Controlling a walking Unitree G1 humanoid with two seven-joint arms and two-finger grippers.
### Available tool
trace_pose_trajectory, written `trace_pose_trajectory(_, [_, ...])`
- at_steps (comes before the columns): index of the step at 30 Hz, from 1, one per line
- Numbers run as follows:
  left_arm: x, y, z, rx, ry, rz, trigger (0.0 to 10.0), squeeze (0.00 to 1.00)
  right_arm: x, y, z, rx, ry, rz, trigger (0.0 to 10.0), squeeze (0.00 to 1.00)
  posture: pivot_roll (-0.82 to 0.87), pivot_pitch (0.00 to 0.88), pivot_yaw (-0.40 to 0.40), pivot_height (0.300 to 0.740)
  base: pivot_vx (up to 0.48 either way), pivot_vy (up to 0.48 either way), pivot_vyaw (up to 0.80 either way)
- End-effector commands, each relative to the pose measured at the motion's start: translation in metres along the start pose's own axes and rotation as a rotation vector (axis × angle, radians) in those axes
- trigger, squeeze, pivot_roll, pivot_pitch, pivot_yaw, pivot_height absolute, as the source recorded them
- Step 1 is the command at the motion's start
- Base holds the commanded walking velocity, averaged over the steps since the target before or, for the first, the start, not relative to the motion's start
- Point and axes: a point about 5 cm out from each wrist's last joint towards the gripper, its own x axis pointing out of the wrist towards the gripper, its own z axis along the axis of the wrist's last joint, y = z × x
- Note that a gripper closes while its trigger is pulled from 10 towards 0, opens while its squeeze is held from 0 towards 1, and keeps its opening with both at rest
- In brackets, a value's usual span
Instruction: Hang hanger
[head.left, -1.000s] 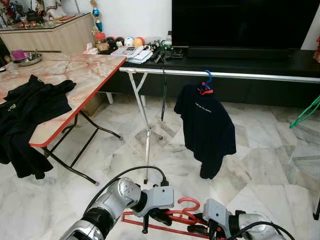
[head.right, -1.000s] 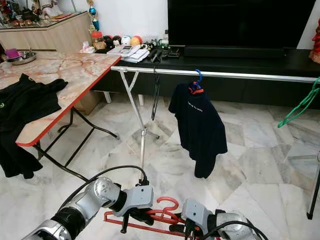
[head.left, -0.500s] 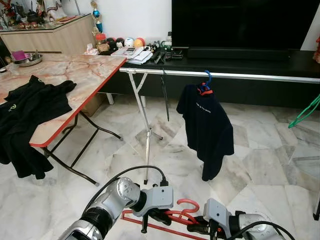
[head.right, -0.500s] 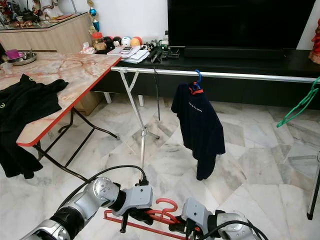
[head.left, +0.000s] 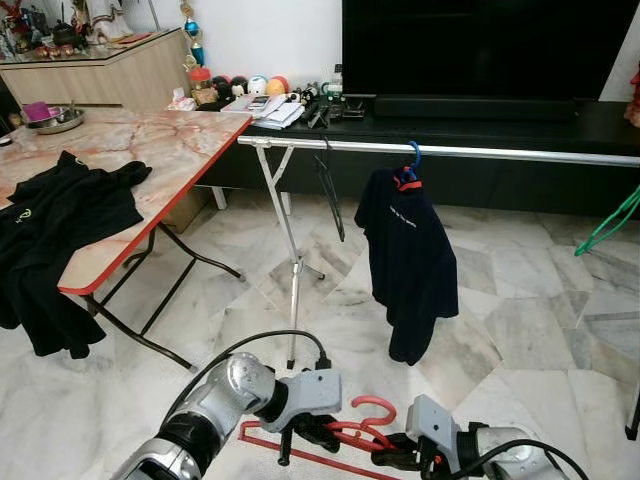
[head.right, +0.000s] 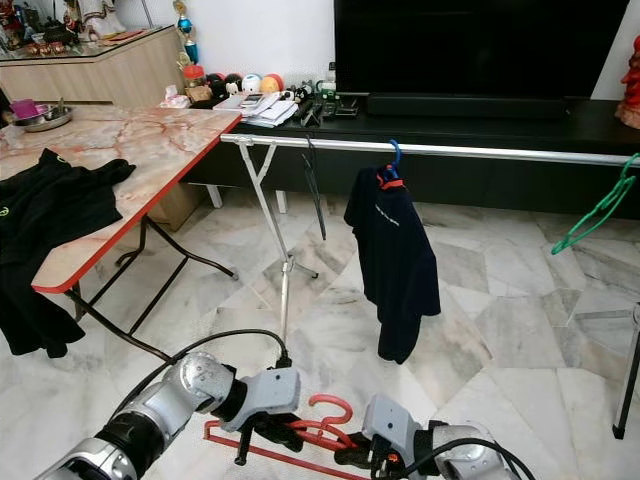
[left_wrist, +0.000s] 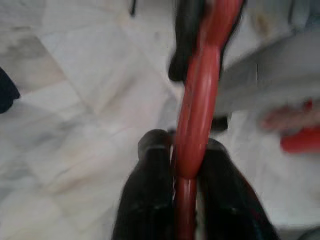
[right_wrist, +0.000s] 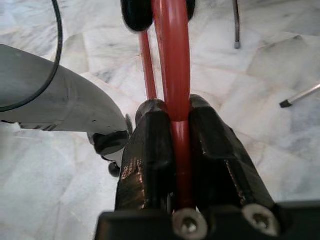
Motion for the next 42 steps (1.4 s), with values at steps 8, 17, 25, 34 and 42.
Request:
trace_pose_trajectory(8, [-0.007, -0.004, 0.008, -0.015, -0.088, -0.079, 10.0, 1.00, 0.008, 0.006, 0.002, 0.006, -0.012, 0.045, 0.0, 0.00, 0.01, 0.032, 0.049, 0.740, 0.000, 0.000, 0.00])
trace_pose_trajectory(17, [-0.024, -0.006, -0.009, -0.038, -0.014, -0.045, 10.0, 1.00, 0.002, 0.020, -0.033, 0.094, 0.122, 0.020, 0.0, 0.00, 0.02, 0.041, 0.054, 0.740, 0.000, 0.000, 0.00])
trace_pose_trajectory(25, [-0.034, -0.012, -0.032, -0.097, 0.052, -0.021, 10.0, 1.00, -0.016, 0.017, -0.045, 0.261, 0.050, -0.096, 0.0, 0.00, 0.02, 0.046, 0.061, 0.740, 0.000, 0.000, 0.00])
trace_pose_trajectory(34, [-0.048, -0.002, -0.084, -0.331, 0.159, 0.536, 10.0, 0.00, -0.036, 0.005, -0.064, 0.420, 0.041, -0.472, 0.0, 0.00, 0.02, 0.049, 0.069, 0.740, 0.000, 0.000, 0.00])
trace_pose_trajectory(42, [-0.046, -0.050, -0.151, -0.816, 0.240, 0.960, 10.0, 0.00, -0.060, 0.005, -0.097, 0.770, 0.049, -1.074, 0.0, 0.00, 0.02, 0.050, 0.066, 0.740, 0.000, 0.000, 0.00])
